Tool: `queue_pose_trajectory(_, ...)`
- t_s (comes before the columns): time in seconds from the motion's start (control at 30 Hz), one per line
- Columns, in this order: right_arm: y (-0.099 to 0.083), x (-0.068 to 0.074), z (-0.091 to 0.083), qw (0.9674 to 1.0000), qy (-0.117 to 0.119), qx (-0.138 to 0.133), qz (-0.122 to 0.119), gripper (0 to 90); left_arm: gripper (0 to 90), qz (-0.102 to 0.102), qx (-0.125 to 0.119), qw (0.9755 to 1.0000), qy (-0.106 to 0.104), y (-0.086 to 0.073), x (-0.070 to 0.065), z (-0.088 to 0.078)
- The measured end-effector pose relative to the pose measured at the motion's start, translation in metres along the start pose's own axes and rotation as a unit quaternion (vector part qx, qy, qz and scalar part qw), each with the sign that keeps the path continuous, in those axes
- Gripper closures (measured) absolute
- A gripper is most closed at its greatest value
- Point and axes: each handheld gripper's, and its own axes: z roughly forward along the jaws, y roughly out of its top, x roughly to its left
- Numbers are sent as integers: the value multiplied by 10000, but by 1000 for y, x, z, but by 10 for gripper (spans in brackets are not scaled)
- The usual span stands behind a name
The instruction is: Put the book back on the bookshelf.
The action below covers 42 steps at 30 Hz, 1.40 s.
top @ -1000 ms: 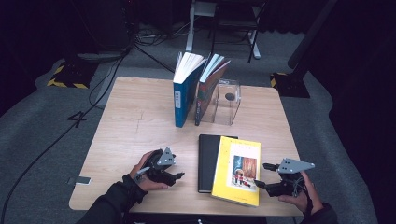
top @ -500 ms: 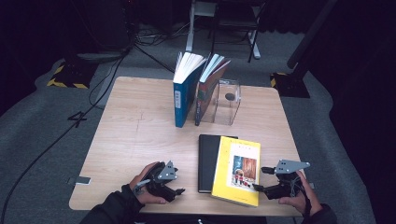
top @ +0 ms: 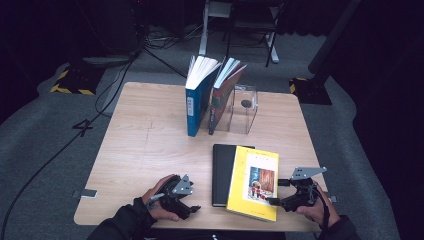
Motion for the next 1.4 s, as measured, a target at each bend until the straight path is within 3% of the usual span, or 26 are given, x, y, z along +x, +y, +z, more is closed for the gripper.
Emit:
queue_pose_trajectory(0.2, 4, 6, -2, 9994, -155, -1, -305, 127, 150, 8, 7, 10000, 26, 3, 3, 3)
queue_pose_trajectory(0.43, 7, 10, -5, 9984, -252, -72, -503, 161, 150, 9, 8, 10000, 29, 4, 4, 3)
queue_pose_trajectory(0.53, 13, 11, -8, 9975, -332, -206, -588, 195, 150, 3, 12, 10000, 37, 4, 5, 4)
queue_pose_trajectory(0.73, 24, 7, -7, 9970, -252, -357, -644, 231, 150, 0, -4, 10000, 40, 5, 6, 4)
queue_pose_trajectory(0.9, 34, 3, 7, 9975, -6, -219, -674, 253, 150, 1, -11, 10000, 35, 5, 6, 5)
queue_pose_trajectory(0.93, 39, 1, 14, 9976, 113, -161, -667, 279, 150, 2, -12, 10000, 36, 5, 7, 5)
queue_pose_trajectory(1.13, 51, -2, 23, 9970, 290, -170, -697, 436, 153, -33, 6, 10000, 48, 4, 7, 4)
queue_pose_trajectory(1.27, 48, -9, 23, 9976, 481, -227, -434, 595, 158, -66, -6, 9999, 83, 4, 11, 4)
queue_pose_trajectory(1.4, 46, -8, 22, 9977, 424, -314, -434, 656, 158, -93, -18, 9999, 92, 3, 13, 3)
